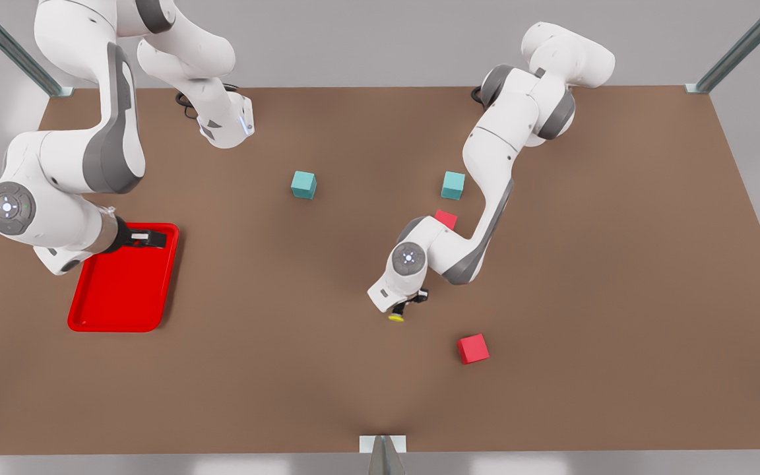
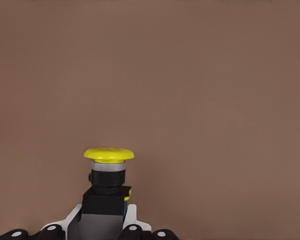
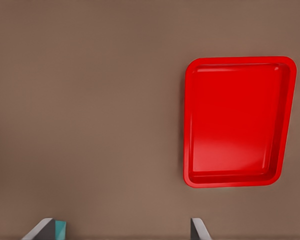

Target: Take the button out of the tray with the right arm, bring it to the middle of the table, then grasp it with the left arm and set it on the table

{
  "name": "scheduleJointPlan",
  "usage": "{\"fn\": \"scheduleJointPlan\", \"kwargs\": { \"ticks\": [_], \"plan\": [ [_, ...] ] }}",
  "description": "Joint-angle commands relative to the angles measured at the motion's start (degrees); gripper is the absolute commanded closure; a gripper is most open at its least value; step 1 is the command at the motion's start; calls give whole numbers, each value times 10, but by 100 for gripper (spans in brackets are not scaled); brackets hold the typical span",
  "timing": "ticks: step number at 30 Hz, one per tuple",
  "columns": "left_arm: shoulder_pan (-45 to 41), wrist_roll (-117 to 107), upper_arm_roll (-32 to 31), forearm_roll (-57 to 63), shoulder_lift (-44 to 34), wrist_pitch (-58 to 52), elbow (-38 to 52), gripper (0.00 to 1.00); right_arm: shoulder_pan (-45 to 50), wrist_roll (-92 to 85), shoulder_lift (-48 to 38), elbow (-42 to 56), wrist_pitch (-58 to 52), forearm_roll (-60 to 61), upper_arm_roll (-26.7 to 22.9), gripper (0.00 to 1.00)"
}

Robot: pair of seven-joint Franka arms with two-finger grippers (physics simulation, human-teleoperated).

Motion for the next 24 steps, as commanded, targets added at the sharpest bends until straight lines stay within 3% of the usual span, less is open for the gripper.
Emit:
{"fn": "scheduleJointPlan", "kwargs": {
  "ticks": [1,7,13,17,21,24],
  "plan": [
    [-9,-310,0,6,-1,14,3,57,-3,-7,-1,1,2,1,1,0],
    [-41,-560,16,110,1,48,3,59,-23,-27,-18,-27,80,1,3,0],
    [-186,-802,240,125,18,-7,-20,60,-30,-28,-6,-20,77,1,3,0],
    [-208,-909,244,238,54,-112,-19,60,-26,-27,-5,-16,70,1,4,0],
    [-223,-1012,244,238,68,-200,-18,60,-23,-25,0,-16,71,1,4,0],
    [-266,-1052,285,233,94,-303,-10,60,-23,-25,1,-18,78,1,4,0]
  ]
}}
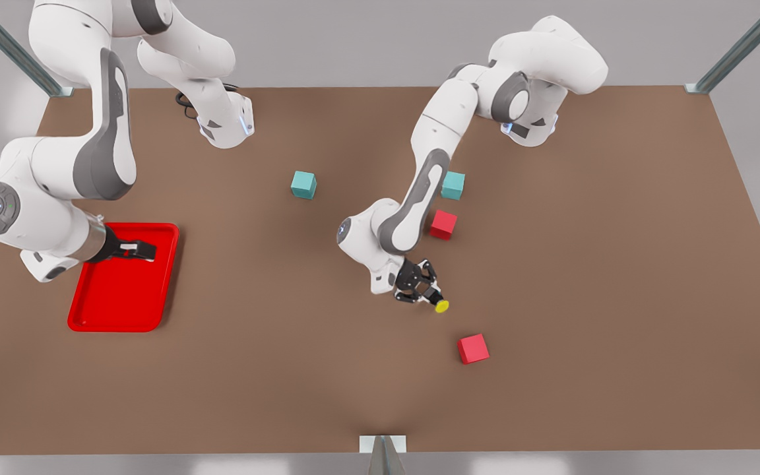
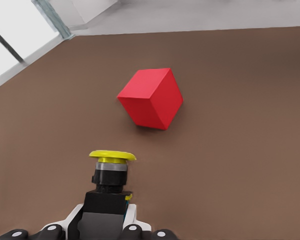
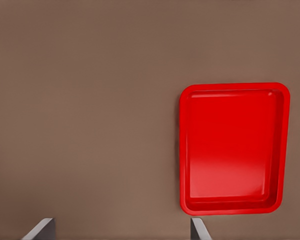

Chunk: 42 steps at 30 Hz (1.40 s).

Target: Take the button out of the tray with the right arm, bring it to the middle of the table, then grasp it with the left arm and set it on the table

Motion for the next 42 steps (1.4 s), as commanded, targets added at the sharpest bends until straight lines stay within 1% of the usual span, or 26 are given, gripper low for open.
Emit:
{"fn": "scheduleJointPlan", "kwargs": {
  "ticks": [1,4,5,6,8,13,14,17,31,42],
  "plan": [
    [-7,-453,9,1,14,-122,2,60,-2,-8,0,0,7,1,0,0],
    [-7,-491,11,-6,33,-119,11,60,-2,-9,3,0,7,1,0,0],
    [-21,-491,25,-5,49,-122,11,60,-2,-9,3,0,7,1,0,0],
    [-40,-486,54,-3,63,-127,11,60,-2,-9,3,-1,7,1,0,0],
    [-50,-484,59,7,70,-146,12,60,-2,-9,4,0,7,1,0,0],
    [-60,-483,60,14,87,-169,15,60,1,-7,3,2,2,1,0,0],
    [-63,-481,60,35,90,-176,15,60,1,-7,4,2,3,1,0,0],
    [-72,-475,59,50,96,-187,15,60,1,-7,3,2,2,1,0,0],
    [-94,-471,50,54,117,-186,15,60,-1,-7,4,-2,3,1,0,0],
    [-102,-469,32,54,117,-185,15,60,-1,-8,4,-4,4,1,0,0]
  ]
}}
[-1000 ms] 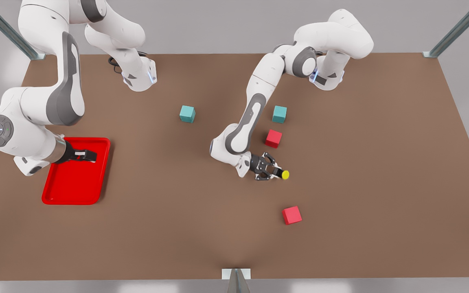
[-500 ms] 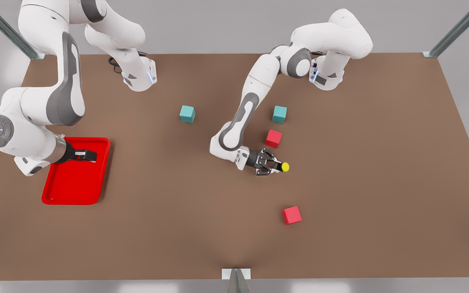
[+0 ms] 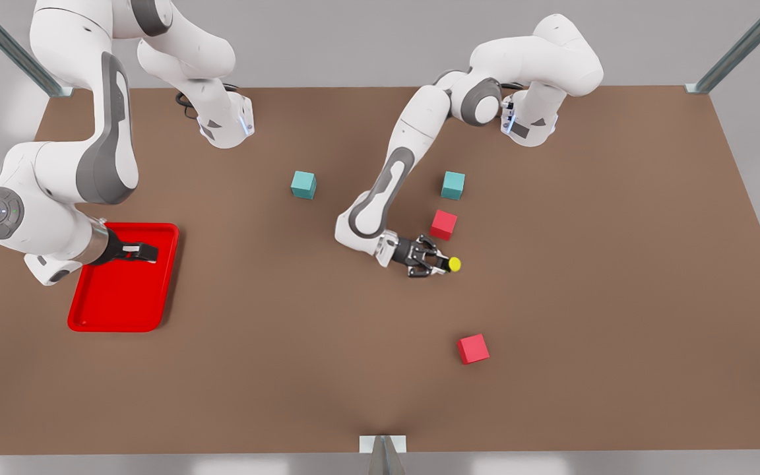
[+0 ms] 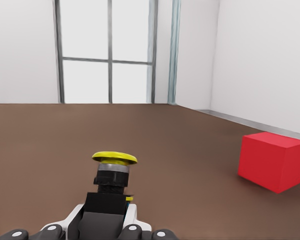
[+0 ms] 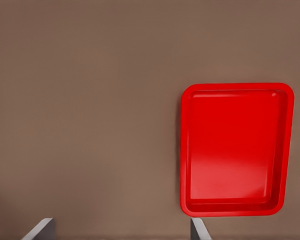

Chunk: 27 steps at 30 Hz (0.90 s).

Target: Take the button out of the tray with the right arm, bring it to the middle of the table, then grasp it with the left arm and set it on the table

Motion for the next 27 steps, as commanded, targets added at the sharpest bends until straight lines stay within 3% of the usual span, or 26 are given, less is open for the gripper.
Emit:
{"fn": "scheduleJointPlan", "kwargs": {
  "ticks": [1,15,16,17,22,27],
  "plan": [
    [-3,-42,-1,0,-1,0,0,60,-1,-2,-1,0,1,0,0,0],
    [-11,-37,-16,-1,-5,0,0,58,1,-1,2,1,0,0,0,0],
    [-12,-30,-16,-2,-7,0,0,37,2,-1,2,1,0,0,0,0],
    [-15,-20,-21,-2,-8,0,0,0,2,-1,2,1,0,0,0,0],
    [-26,-8,-25,-6,-14,-1,0,0,1,-2,2,1,0,0,0,0],
    [-61,11,-86,-18,-68,-18,-1,0,1,-2,3,0,0,0,0,0]
  ]
}}
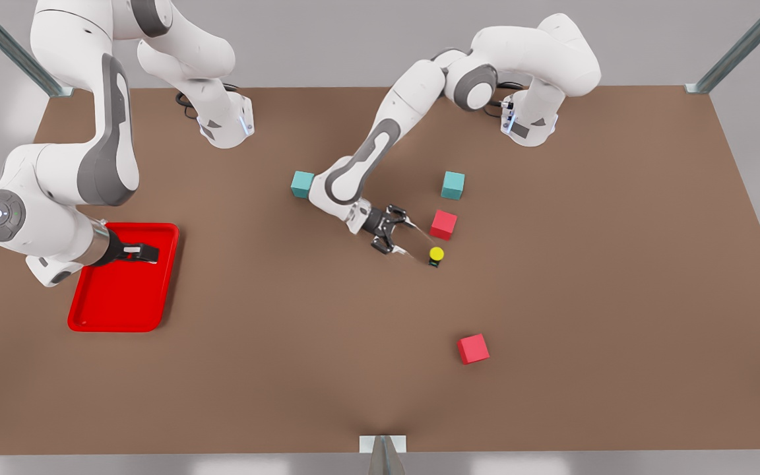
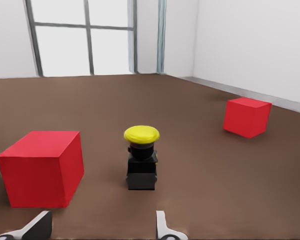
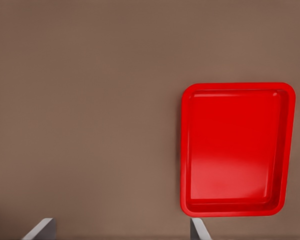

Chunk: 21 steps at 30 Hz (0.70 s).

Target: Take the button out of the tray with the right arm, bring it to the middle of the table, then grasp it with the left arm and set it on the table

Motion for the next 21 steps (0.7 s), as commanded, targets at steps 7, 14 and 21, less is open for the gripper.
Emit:
{"fn": "scheduleJointPlan", "kwargs": {
  "ticks": [7,14,21],
  "plan": [
    [112,458,-39,-108,-261,-43,-4,0,0,-1,0,0,0,0,0,0],
    [288,1179,-38,-289,-384,-27,2,0,2,-1,-1,0,-1,0,0,0],
    [627,1449,-33,-485,-471,-56,-31,0,1,-1,-1,0,0,0,0,0]
  ]
}}
